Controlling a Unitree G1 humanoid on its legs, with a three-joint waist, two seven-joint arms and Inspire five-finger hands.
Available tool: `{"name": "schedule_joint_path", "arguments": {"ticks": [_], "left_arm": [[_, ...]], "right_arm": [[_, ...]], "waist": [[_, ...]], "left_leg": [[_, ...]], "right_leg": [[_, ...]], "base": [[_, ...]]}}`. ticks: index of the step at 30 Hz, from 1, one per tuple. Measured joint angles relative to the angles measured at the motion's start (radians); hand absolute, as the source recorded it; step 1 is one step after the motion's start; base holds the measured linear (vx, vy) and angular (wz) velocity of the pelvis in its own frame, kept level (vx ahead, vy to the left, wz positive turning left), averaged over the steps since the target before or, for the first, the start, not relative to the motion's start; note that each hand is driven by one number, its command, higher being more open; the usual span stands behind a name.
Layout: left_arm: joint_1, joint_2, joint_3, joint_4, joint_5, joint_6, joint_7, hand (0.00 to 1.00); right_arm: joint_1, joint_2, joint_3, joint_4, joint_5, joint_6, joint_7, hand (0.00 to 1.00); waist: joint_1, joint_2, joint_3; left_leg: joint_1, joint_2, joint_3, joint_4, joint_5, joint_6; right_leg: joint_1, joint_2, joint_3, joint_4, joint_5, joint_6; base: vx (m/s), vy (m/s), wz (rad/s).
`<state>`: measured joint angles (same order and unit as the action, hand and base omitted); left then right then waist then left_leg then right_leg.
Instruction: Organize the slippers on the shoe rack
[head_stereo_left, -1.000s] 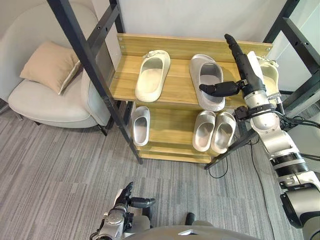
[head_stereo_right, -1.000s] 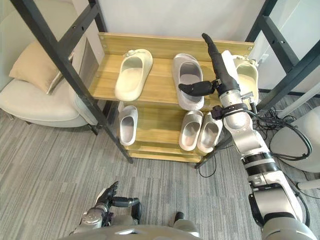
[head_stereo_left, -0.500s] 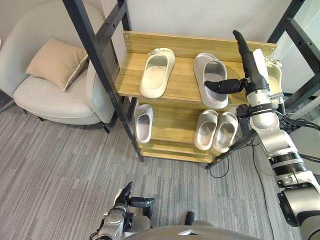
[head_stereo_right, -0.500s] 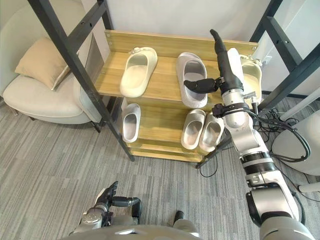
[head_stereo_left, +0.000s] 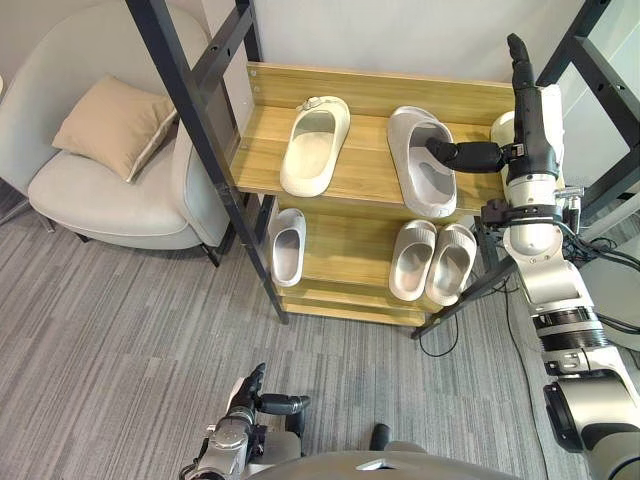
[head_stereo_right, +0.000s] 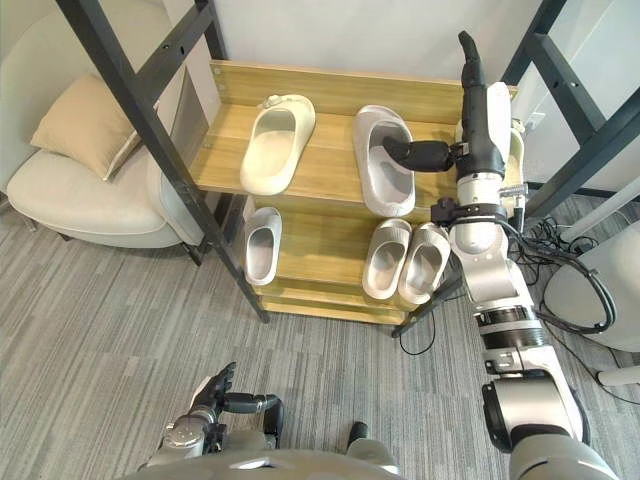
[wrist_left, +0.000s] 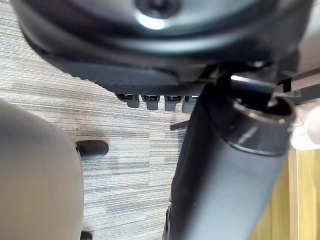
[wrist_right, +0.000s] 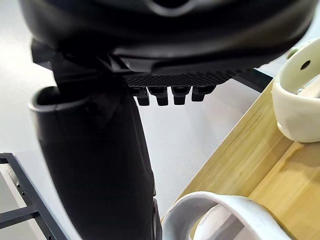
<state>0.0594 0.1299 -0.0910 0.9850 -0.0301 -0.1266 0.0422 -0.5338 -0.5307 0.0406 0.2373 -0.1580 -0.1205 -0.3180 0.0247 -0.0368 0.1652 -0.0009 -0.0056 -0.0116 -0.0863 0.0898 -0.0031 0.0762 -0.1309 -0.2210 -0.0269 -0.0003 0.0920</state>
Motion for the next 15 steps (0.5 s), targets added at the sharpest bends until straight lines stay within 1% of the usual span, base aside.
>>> {"name": "schedule_joint_path", "arguments": {"ticks": [4,9,15], "left_arm": [[0.000,0.000,-0.001,0.000,0.000,0.000,0.000,1.00],[0.000,-0.001,-0.001,-0.009,-0.010,-0.001,0.000,1.00],[0.001,0.000,-0.001,-0.009,-0.020,-0.001,0.000,1.00]], "right_arm": [[0.000,0.015,0.000,0.007,0.000,0.011,0.001,1.00],[-0.002,0.020,0.002,0.076,-0.002,0.032,0.002,1.00],[-0.029,0.027,0.005,0.158,0.001,0.042,0.002,1.00]], "waist": [[0.003,0.000,0.000],[0.024,0.000,0.000],[0.025,0.000,0.000]], "left_leg": [[0.000,0.000,0.000,0.000,0.000,0.000],[0.000,-0.001,-0.002,0.000,0.000,0.000],[-0.003,-0.003,-0.005,0.000,0.000,0.000]], "right_leg": [[0.000,0.000,0.000,0.000,0.000,0.000],[0.000,0.000,-0.001,0.000,0.000,0.000],[0.001,-0.001,-0.005,-0.004,0.000,0.000]], "base": [[0.00,0.000,0.00],[0.00,0.000,0.00],[0.00,0.000,0.00]]}}
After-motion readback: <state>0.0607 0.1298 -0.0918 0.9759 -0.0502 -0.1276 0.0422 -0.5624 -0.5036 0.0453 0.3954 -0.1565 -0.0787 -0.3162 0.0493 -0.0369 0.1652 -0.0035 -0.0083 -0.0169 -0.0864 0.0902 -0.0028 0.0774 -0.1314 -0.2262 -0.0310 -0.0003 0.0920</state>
